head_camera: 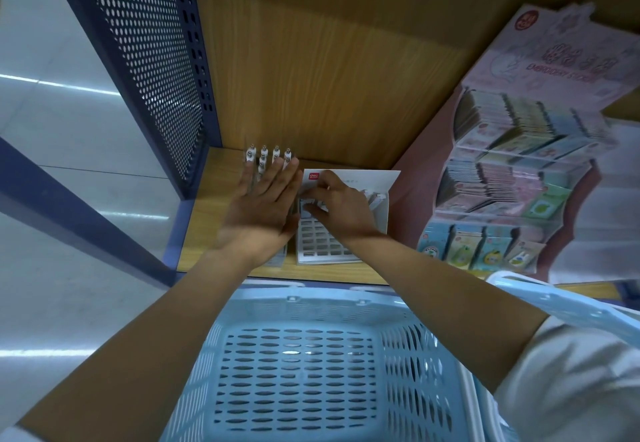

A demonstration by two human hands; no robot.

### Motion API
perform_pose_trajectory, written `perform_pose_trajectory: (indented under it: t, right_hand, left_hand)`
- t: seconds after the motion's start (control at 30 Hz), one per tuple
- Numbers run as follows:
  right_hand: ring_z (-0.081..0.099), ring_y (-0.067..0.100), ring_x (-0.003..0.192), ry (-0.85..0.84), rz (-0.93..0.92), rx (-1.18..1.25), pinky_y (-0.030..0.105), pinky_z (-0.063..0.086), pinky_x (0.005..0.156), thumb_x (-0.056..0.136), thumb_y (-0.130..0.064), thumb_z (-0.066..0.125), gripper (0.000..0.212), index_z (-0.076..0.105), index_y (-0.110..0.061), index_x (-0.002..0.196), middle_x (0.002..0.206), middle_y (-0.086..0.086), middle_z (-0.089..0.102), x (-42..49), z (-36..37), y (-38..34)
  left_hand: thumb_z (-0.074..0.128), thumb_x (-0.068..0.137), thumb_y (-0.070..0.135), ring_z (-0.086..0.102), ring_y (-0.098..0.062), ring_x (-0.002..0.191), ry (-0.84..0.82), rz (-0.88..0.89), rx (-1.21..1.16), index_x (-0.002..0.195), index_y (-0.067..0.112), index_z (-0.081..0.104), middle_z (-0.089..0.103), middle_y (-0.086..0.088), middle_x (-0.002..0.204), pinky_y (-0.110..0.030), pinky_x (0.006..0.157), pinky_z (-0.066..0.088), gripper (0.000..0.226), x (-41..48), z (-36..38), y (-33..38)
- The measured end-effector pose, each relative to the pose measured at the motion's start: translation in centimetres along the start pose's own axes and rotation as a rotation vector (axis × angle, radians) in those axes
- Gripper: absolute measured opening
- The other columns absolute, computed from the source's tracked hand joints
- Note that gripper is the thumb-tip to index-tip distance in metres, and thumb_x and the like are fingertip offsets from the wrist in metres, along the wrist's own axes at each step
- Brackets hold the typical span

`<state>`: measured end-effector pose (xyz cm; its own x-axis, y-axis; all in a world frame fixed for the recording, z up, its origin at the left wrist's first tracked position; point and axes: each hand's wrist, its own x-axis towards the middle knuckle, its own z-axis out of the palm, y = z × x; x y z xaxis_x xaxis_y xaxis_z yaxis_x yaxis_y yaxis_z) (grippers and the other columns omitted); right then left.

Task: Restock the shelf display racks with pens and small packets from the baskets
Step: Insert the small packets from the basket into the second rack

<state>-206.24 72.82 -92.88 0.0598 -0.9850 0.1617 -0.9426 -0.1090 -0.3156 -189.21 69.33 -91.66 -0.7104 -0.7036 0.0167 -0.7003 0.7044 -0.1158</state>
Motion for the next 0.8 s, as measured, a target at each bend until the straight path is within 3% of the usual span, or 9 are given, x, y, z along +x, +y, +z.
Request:
perform_pose_trajectory:
  t: [0.1,0.33,0.47,0.6,0.67,0.8]
  right_hand:
    - [0.065,0.026,0.071,0.043,0.019,-0.021,0.025,0.039,0.058,0.082,-0.017,0.069,0.006,0.072,-0.015,0.087,0.099,0.007,0.063,0.1,0.1,0.4]
    - [0.063,0.016,0.08,0.033,0.095,0.005,0.02,0.033,0.065,0.088,-0.019,0.062,0.01,0.072,-0.021,0.091,0.097,-0.002,0.069,-0.1,0.3,0.8]
    - [0.062,0.013,0.082,0.023,0.078,0.061,0.023,0.043,0.068,0.086,-0.019,0.066,0.008,0.072,-0.02,0.091,0.099,-0.001,0.069,0.0,-0.1,0.9]
    - [0.056,0.004,0.08,0.009,0.072,0.197,0.021,0.043,0.074,0.083,-0.021,0.071,0.019,0.072,-0.018,0.102,0.102,0.0,0.07,-1.1,-1.8,1.5]
    - [0.055,0.004,0.072,0.007,0.065,0.267,0.021,0.044,0.07,0.083,-0.022,0.071,0.019,0.072,-0.016,0.102,0.092,0.0,0.069,-1.6,-3.4,2.0]
    - [0.057,0.002,0.065,0.023,0.148,0.422,0.014,0.046,0.065,0.087,-0.023,0.068,0.016,0.071,-0.018,0.102,0.085,-0.008,0.065,-4.0,-7.9,3.2]
  left_hand:
    - [0.01,0.089,0.043,0.016,-0.029,0.148,-0.005,0.001,0.006,0.151,0.008,0.025,0.02,-0.011,0.16,-0.056,0.116,0.021,0.073,0.0,0.1,0.0]
    - [0.013,0.09,0.044,0.019,-0.031,0.147,0.007,0.02,-0.001,0.149,0.009,0.034,0.023,-0.012,0.159,-0.057,0.114,0.019,0.072,0.1,-0.2,0.0]
    - [-0.003,0.088,0.046,0.002,-0.029,0.15,-0.051,-0.006,0.01,0.155,0.013,0.015,0.005,-0.01,0.162,-0.055,0.118,0.01,0.077,-0.2,-0.5,0.0]
    - [-0.005,0.088,0.05,-0.019,-0.026,0.148,-0.109,-0.007,0.0,0.154,0.016,-0.006,-0.017,-0.008,0.161,-0.052,0.119,-0.004,0.074,-0.4,-1.3,0.2]
    - [-0.005,0.087,0.052,-0.012,-0.025,0.149,-0.068,-0.016,-0.052,0.155,0.016,0.008,-0.007,-0.008,0.162,-0.051,0.12,-0.004,0.078,-0.4,-2.3,0.6]
    - [0.02,0.09,0.048,0.036,-0.031,0.139,0.106,0.006,-0.359,0.135,0.012,0.055,0.042,-0.012,0.15,-0.046,0.117,0.017,0.067,0.3,-4.6,3.1]
